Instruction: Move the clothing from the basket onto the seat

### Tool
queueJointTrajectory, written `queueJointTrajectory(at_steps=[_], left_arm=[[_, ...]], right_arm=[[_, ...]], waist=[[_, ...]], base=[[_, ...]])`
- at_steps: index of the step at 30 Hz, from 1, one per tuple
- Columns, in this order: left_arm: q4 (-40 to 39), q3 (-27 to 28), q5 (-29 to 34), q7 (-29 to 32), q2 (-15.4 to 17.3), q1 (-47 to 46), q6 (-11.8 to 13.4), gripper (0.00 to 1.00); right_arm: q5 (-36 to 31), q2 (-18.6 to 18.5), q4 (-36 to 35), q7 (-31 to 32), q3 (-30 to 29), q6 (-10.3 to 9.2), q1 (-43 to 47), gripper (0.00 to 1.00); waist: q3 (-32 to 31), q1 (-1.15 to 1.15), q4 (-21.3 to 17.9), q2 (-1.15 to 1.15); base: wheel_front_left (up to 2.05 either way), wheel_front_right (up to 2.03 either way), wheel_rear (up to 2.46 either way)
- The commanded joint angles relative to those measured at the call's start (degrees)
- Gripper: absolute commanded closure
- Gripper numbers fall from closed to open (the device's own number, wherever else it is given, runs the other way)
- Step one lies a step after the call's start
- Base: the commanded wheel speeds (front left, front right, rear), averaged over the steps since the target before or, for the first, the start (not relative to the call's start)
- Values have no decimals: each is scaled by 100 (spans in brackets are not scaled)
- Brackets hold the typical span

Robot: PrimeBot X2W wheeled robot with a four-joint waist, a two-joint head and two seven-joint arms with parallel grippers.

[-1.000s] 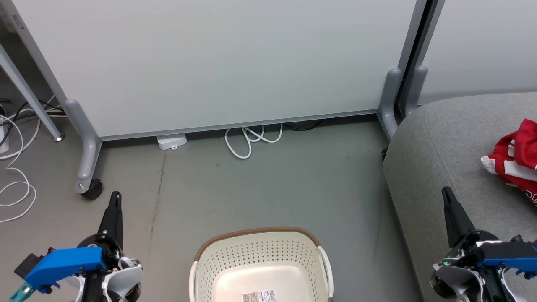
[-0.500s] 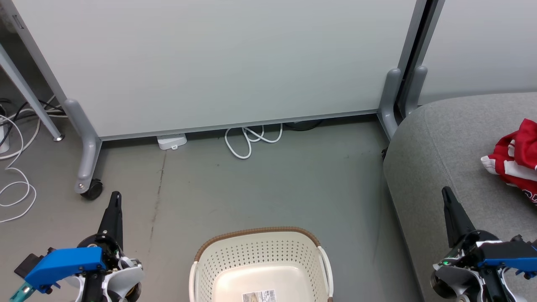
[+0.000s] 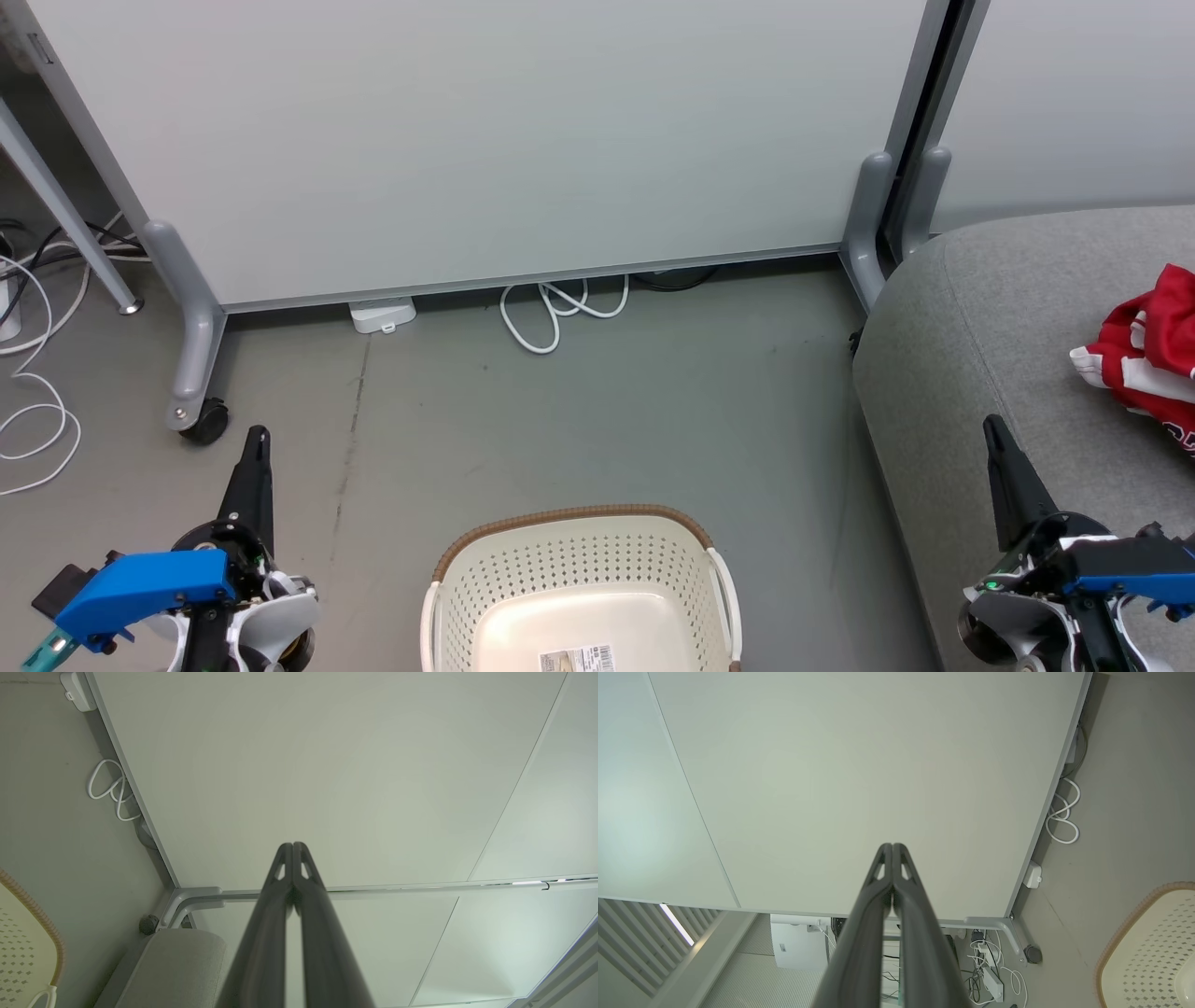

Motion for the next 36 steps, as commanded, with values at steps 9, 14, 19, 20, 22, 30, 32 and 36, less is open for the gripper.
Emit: queueJointTrajectory(at_steps=[9,14,19,20,22,30,32,36], left_arm=[[-21,17,-11,22,22,-52,12,100],[-21,16,-11,22,22,-52,13,100],[-21,16,-11,21,22,-52,12,100],[-21,16,-11,22,22,-52,13,100],[-21,16,-11,21,22,-52,13,100],[-21,16,-11,22,22,-52,12,100],[-21,16,-11,22,22,-52,13,100],[-21,16,-11,22,22,-52,13,100]], right_arm=[[11,13,-20,0,-9,2,65,100],[11,13,-20,0,-9,2,65,100],[11,13,-19,0,-9,2,65,100],[11,13,-19,0,-9,2,65,100],[11,13,-19,0,-9,2,65,100],[11,13,-19,0,-9,2,64,100],[11,13,-19,0,-9,2,64,100],[11,13,-19,0,-9,2,64,100]], waist=[[0,0,0,0],[0,0,0,0],[0,0,0,0],[0,0,0,0],[0,0,0,0],[0,0,0,0],[0,0,0,0],[0,0,0,0]], base=[[0,0,0],[0,0,0],[0,0,0],[0,0,0],[0,0,0],[0,0,0],[0,0,0],[0,0,0]])
